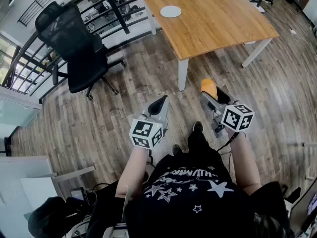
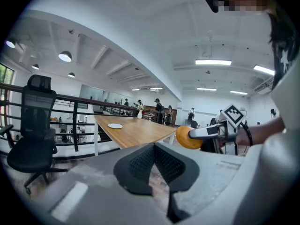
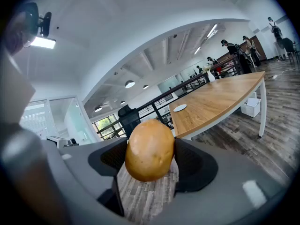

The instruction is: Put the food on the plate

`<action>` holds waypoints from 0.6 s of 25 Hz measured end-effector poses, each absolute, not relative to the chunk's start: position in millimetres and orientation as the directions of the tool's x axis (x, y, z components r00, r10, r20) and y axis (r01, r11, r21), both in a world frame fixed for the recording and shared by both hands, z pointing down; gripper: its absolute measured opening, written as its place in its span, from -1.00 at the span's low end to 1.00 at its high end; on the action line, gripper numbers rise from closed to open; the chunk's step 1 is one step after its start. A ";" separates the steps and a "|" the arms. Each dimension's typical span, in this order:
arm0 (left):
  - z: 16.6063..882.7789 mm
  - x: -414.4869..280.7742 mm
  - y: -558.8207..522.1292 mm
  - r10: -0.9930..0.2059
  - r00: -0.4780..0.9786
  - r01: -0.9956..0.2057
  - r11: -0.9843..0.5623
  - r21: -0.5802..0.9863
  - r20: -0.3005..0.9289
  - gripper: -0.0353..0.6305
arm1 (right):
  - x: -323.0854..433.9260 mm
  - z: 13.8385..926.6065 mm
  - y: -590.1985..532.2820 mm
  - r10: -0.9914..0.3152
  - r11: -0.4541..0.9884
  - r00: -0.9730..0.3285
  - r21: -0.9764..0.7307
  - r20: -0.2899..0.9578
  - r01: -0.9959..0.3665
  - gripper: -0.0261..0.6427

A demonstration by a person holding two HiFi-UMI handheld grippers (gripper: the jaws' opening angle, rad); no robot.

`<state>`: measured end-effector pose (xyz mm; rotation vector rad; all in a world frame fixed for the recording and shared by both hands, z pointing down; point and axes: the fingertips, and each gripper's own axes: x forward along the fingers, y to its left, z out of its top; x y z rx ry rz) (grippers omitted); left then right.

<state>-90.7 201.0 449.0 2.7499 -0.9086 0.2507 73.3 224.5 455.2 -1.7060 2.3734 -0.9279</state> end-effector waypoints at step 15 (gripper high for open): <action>441.6 -105.7 227.4 -0.554 0.801 -0.593 -0.786 0.174 0.228 -0.89 | 60.7 444.7 254.0 -0.889 0.168 -0.358 -0.522 0.286 -0.836 0.04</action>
